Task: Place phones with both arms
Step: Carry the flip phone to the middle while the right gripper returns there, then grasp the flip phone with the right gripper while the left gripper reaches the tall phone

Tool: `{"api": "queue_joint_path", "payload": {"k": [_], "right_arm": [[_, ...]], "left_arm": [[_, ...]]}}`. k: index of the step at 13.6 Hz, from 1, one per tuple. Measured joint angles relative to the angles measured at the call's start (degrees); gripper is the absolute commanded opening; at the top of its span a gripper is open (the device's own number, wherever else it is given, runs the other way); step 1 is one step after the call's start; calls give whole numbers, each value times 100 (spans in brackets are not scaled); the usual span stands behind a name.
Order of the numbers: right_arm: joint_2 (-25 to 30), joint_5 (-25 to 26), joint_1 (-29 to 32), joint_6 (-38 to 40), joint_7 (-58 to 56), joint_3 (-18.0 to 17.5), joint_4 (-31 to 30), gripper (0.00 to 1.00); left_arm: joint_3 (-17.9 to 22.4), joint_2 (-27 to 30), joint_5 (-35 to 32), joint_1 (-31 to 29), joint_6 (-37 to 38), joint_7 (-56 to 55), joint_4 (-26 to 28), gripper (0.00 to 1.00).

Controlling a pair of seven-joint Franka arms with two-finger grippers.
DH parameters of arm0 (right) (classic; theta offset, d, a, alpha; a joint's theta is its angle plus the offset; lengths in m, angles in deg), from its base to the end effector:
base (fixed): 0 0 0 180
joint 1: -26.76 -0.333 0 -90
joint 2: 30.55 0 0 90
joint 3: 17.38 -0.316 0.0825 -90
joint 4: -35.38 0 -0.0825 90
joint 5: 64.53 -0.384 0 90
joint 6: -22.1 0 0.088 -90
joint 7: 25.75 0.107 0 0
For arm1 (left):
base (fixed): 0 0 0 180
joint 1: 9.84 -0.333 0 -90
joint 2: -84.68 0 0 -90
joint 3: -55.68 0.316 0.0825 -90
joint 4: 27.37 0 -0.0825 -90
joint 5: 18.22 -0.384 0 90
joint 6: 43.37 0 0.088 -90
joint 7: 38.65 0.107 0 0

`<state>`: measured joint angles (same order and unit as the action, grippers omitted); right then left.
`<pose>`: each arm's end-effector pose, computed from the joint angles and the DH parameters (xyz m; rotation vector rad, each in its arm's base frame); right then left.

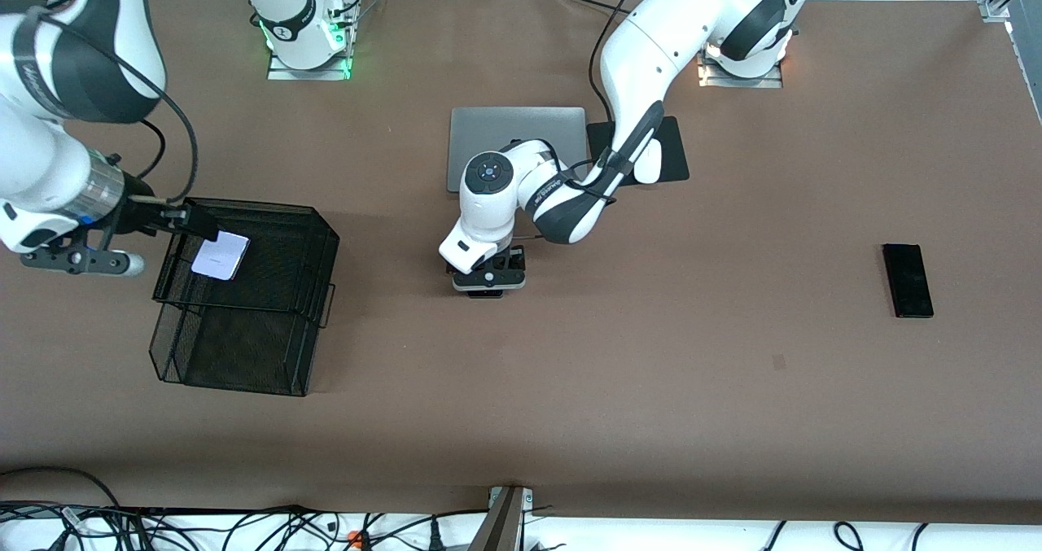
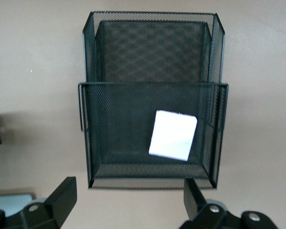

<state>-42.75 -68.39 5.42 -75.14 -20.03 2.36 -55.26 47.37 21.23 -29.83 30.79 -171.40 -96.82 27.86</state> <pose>0.6141 0.0408 0.5112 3.1257 -0.1237 -0.1323 0.5650 -0.5681 0.2015 3.0168 0.2125 0.2124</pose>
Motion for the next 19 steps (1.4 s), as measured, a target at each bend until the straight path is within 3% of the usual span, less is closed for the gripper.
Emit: {"api": "queue_joint_path", "payload": {"k": [5,7,10,13,16,19], "right_arm": [[-25,-18,-58,206,17,-52,175,98],[-101,-69,-281,150,531,-247,188,98],[-565,-201,-737,-243,1955,-875,514,98],[-1249,-268,-1038,-1158,3125,-1469,788,97],[-2027,-268,-1522,-2324,3788,-1608,846,97],[-2697,-266,-1812,-2971,3901,-1607,893,97]], "left_arm": [[-12,967,171,-901,1503,424,49,100],[-10,1406,176,-1197,1742,898,767,100],[14,2196,174,-1880,1779,2163,2250,100],[59,2931,53,-2792,1779,3590,3407,100],[70,3435,-447,-3782,1661,4836,4118,100],[75,3801,-603,-4892,1058,6159,4620,100]]}}
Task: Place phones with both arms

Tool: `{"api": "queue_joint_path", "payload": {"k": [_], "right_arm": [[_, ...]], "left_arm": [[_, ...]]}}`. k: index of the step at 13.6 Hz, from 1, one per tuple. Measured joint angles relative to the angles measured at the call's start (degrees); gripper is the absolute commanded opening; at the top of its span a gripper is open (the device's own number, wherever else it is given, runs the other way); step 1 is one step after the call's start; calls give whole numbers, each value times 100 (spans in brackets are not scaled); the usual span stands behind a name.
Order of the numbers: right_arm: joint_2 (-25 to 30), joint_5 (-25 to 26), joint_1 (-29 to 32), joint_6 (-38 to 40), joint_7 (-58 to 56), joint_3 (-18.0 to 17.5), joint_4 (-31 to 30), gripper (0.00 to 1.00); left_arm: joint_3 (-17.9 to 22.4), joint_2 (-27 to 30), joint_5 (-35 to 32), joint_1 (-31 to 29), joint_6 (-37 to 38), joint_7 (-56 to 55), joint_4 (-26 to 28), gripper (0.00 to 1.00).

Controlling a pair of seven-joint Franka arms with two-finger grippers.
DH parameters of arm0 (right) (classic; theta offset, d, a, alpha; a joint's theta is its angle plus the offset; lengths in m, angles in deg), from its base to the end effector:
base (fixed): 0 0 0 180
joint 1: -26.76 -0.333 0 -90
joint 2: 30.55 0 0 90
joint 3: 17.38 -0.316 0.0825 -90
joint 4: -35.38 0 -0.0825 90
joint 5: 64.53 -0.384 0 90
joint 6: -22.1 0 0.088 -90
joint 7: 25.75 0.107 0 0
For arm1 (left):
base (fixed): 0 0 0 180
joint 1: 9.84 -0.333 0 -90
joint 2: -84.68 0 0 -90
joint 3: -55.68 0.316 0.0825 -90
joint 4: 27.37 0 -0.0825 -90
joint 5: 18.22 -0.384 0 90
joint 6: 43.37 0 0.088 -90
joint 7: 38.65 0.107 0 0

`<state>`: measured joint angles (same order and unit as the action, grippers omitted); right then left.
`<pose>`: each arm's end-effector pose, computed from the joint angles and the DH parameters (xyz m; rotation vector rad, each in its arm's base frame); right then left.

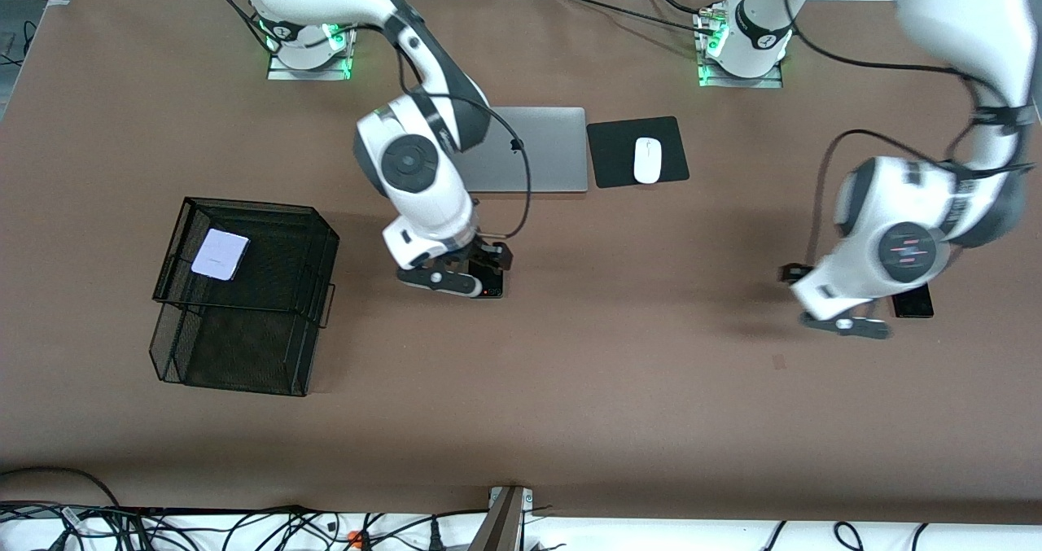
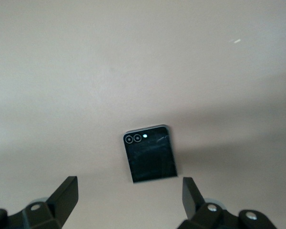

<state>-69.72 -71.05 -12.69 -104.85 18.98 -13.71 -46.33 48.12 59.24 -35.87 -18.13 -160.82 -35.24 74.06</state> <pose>0.5881 0.4399 0.3033 -3.0137 0.3073 -0.0708 0.6373 0.0310 0.3019 -2.9188 0.2973 0.2408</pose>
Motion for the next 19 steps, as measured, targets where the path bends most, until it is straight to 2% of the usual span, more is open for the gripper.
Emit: {"api": "queue_joint_path", "payload": {"k": [3,6,9,12,19], "right_arm": [[-426,91,-151,-442,-9,2,9,97],[-681,722,-170,-521,-104,6,-9,97],[-815,875,-174,-526,-325,8,-73,97],[-863,876,-203,-535,-408,7,-87,98],[-871,877,-213,-725,-701,8,-226,99]], "left_arm": [[-8,130,-1,-1004,-490,798,205,100],[-25,31,3,-1744,-1089,1389,368,100],[-108,-235,321,-2359,-1604,1849,481,100],[-160,-445,770,-2662,-2211,1964,728,100],[-171,-927,850,-2835,-3230,1955,1028,100]]}}
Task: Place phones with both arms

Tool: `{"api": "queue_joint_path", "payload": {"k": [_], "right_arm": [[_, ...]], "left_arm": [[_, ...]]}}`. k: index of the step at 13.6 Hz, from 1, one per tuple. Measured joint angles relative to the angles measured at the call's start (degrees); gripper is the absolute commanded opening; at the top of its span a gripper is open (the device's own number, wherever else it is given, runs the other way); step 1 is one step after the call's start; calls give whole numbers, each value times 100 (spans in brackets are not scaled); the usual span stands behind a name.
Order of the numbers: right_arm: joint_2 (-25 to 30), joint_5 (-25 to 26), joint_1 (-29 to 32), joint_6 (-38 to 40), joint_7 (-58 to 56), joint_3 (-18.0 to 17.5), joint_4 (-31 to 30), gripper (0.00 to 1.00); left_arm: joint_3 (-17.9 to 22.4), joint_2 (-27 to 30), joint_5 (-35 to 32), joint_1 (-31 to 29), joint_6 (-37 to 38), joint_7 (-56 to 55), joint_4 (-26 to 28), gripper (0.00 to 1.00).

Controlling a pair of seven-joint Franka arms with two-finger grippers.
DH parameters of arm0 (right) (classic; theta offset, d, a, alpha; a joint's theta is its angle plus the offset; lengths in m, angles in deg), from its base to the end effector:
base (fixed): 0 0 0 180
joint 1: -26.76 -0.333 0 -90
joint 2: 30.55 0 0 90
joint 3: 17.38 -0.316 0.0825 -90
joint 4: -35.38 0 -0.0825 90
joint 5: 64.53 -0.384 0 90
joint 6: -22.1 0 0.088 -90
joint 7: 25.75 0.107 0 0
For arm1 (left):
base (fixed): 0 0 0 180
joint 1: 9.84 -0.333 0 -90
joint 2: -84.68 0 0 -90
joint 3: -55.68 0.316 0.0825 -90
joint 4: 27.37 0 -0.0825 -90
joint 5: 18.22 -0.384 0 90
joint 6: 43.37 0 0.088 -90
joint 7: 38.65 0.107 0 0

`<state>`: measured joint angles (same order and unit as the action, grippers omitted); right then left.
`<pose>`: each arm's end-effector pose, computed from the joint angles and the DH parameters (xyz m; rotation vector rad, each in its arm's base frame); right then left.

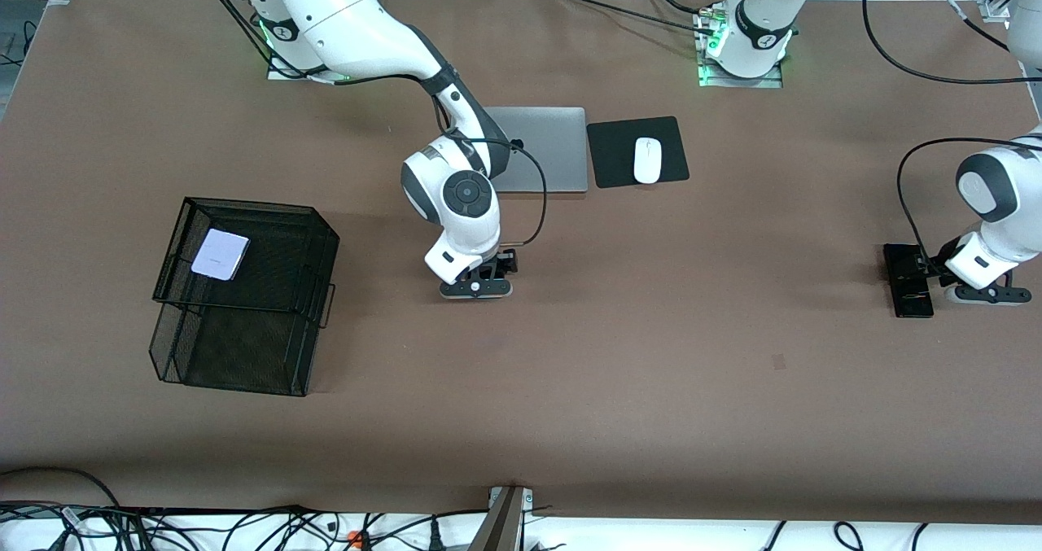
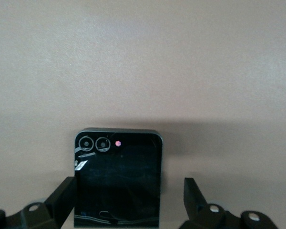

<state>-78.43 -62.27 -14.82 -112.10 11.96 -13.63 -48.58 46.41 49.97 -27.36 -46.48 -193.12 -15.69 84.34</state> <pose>0.5665 0.4498 0.1868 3.1032 0.0800 0.1253 0.5543 0.2865 0.1745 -3.1151 0.0416 -0.1030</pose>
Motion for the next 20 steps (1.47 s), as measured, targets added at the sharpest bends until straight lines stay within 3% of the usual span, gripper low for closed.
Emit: {"api": "queue_joint_path", "payload": {"k": [8,10,11,12,16,17,18,20], "right_arm": [[-42,0,-14,-561,-12,0,-273,96],[-61,0,-26,-656,-12,0,-318,26],[-58,0,-30,-659,-12,1,-318,0],[-42,0,-36,-667,-12,0,-311,0],[46,-2,-52,-582,-6,69,-265,0],[178,-2,-52,-376,-6,193,-211,0],[390,-2,-46,-88,-9,387,-151,0],[975,-3,96,602,-342,817,-99,0]], "left_arm": [[-137,-137,14,-89,-327,-239,120,100],[-148,-138,14,-90,-328,-249,124,100],[-149,-139,14,-92,-329,-249,124,100],[-149,-139,14,-92,-329,-249,124,97],[-155,-122,14,-120,-339,-252,124,21],[-168,-87,15,-139,-326,-253,130,7],[-174,-92,15,-149,-334,-262,132,0],[-190,-92,15,-167,-333,-270,133,0]]}}
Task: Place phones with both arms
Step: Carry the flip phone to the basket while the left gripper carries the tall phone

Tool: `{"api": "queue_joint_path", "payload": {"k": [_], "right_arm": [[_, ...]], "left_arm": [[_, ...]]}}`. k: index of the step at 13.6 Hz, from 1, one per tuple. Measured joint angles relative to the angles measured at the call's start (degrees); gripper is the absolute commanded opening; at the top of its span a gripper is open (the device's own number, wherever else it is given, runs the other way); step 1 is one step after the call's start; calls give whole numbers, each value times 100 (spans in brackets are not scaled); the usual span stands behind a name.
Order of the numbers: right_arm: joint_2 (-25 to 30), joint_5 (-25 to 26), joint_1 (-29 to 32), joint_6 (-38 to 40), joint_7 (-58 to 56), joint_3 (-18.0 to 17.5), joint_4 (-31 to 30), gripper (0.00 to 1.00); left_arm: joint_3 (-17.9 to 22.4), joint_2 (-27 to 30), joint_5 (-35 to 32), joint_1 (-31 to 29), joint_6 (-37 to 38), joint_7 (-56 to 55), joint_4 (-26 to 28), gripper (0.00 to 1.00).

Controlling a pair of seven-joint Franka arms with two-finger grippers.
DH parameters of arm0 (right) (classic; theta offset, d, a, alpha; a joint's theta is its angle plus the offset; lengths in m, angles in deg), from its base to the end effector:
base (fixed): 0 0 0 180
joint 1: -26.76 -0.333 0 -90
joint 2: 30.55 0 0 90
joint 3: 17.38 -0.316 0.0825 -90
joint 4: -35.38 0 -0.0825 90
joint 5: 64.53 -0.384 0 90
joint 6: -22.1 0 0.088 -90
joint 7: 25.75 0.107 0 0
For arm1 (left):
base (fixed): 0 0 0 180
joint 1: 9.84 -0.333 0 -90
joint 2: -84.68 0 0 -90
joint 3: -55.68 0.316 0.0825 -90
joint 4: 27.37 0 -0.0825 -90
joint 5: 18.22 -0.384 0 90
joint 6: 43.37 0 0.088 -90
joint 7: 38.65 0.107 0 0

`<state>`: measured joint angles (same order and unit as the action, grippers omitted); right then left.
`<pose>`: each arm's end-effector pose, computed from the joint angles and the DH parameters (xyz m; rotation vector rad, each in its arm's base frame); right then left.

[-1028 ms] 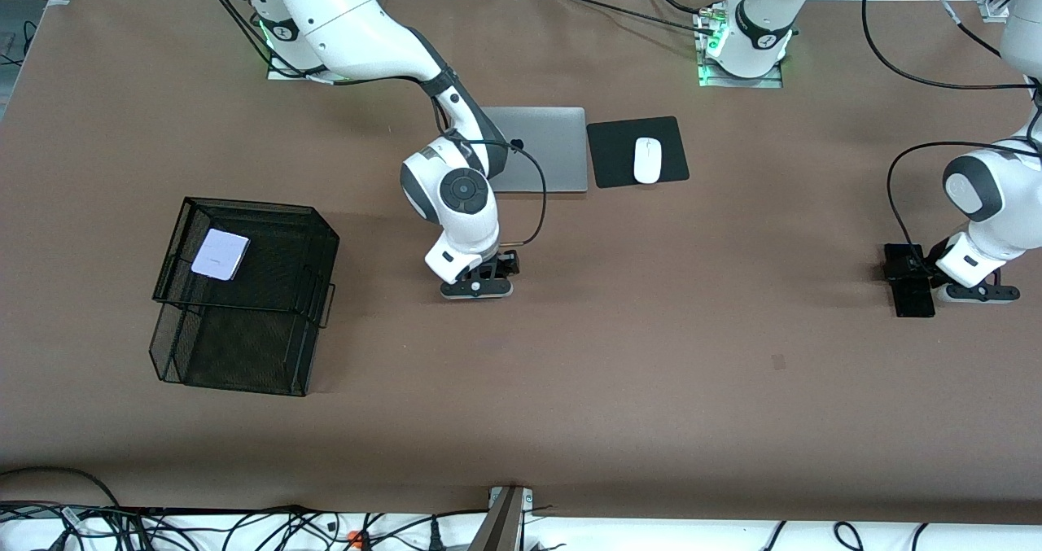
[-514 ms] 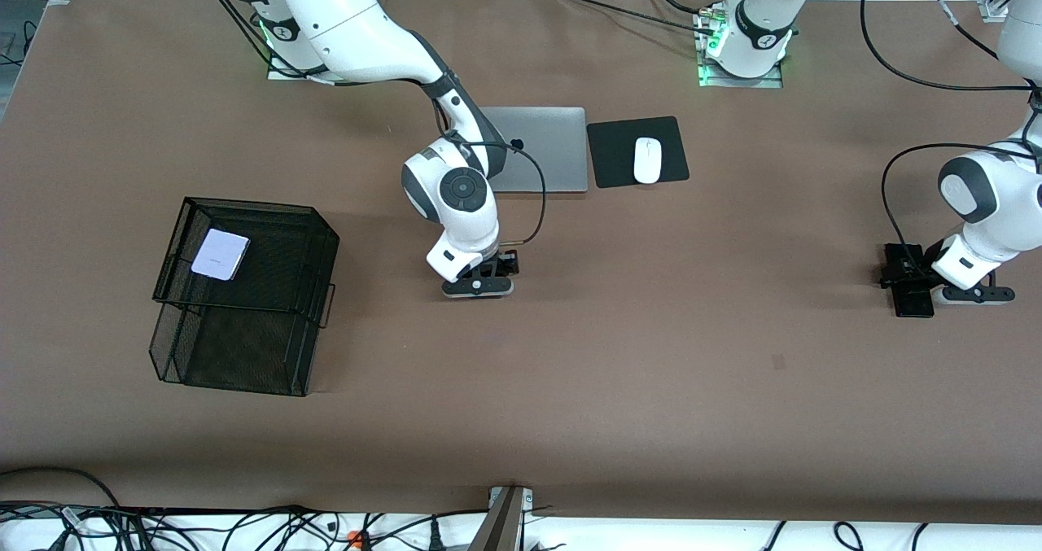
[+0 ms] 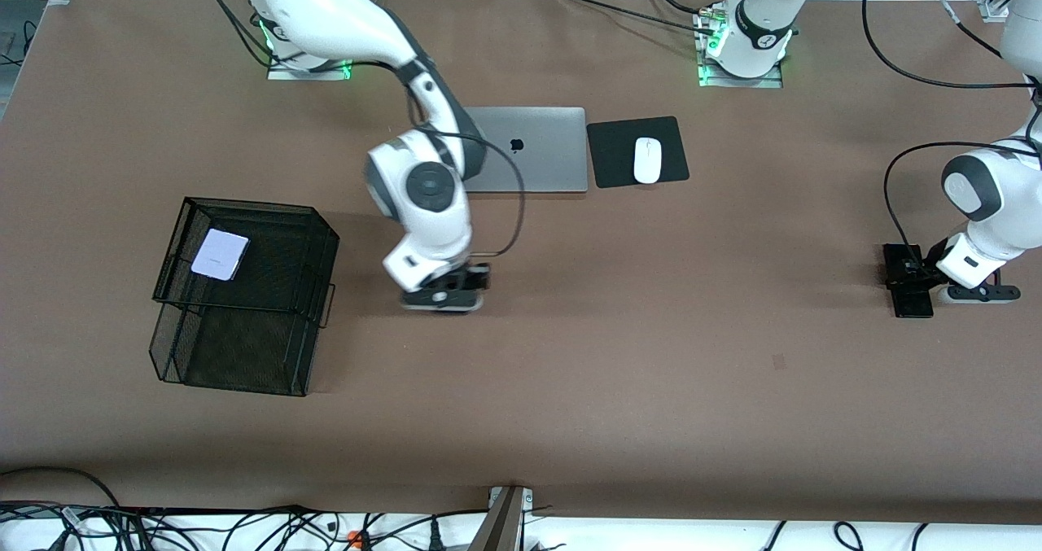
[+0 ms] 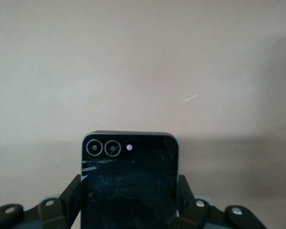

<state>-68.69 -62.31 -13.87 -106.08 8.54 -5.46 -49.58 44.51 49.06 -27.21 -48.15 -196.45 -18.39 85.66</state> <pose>0.6224 0.3706 0.2993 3.0494 -0.0382 0.2575 0.5517 0.2808 0.1639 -3.1307 -0.0378 -0.1567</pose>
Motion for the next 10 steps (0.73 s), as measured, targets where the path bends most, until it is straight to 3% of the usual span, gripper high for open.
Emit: {"api": "queue_joint_path", "payload": {"k": [4,7,10], "right_arm": [[761,-1,782,603,-1268,456,-71,0],[719,-25,1110,603,-2264,1053,-219,0],[506,-360,1624,371,-2782,1078,-282,0]], "left_arm": [[-13,-2,0,0,45,-163,-22,0],[-162,-2,0,18,671,-334,-278,0],[-380,7,0,245,1295,-940,-612,0]]}}
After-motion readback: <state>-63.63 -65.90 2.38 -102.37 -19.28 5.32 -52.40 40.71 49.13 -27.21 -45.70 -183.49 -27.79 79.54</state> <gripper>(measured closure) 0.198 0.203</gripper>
